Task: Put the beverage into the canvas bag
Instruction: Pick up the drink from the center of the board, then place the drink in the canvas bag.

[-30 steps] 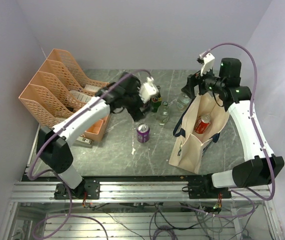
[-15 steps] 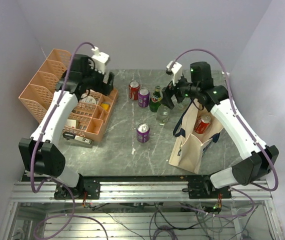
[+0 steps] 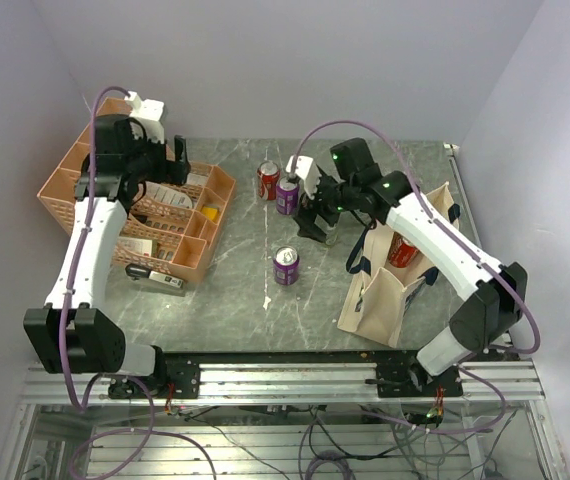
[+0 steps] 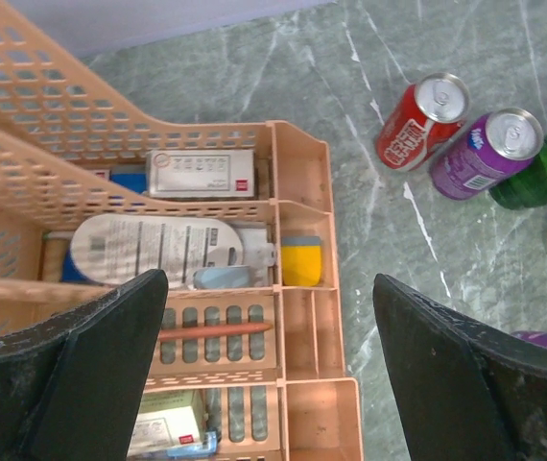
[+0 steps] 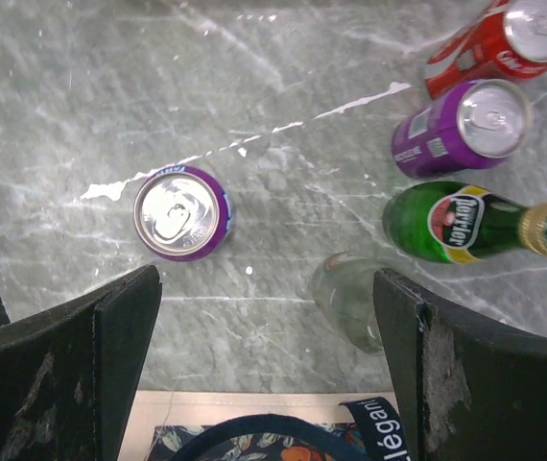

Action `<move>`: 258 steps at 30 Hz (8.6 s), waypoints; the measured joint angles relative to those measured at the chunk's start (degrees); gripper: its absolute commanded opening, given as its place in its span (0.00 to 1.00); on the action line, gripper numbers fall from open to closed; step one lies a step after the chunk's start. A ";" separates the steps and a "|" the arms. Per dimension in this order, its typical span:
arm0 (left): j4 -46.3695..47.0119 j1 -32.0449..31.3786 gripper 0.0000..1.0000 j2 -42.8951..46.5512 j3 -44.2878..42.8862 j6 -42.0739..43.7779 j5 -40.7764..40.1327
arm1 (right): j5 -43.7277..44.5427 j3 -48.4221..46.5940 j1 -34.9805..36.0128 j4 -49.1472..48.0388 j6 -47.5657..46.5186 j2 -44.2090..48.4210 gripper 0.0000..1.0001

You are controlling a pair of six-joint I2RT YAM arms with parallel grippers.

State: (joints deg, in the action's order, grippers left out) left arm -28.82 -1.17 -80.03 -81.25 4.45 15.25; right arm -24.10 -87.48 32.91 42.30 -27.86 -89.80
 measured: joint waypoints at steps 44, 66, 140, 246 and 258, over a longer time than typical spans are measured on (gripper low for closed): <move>0.31 6.29 0.93 0.63 1.20 -2.97 5.05 | -0.94 1.14 9.57 3.85 -11.58 -18.73 0.49; -0.17 -8.20 0.93 -8.02 -3.61 0.46 7.87 | 1.18 -22.80 -2.73 12.13 -0.96 -0.20 0.38; 11.82 -48.96 0.07 -36.20 -20.09 5.05 21.18 | 13.03 20.35 -35.93 21.53 0.96 25.75 0.28; 6.60 -48.04 0.07 -36.20 -20.59 12.26 21.07 | 11.78 37.68 -39.60 -3.32 -3.26 18.40 0.61; 6.54 -48.26 0.07 -36.20 -21.22 12.22 21.07 | 10.16 38.05 -39.58 -5.22 -2.36 17.00 0.77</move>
State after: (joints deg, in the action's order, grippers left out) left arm -22.28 -49.43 -116.22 -102.48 16.67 36.32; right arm -13.93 -49.43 -6.68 37.08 -30.22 -72.79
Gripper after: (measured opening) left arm 0.072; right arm 0.738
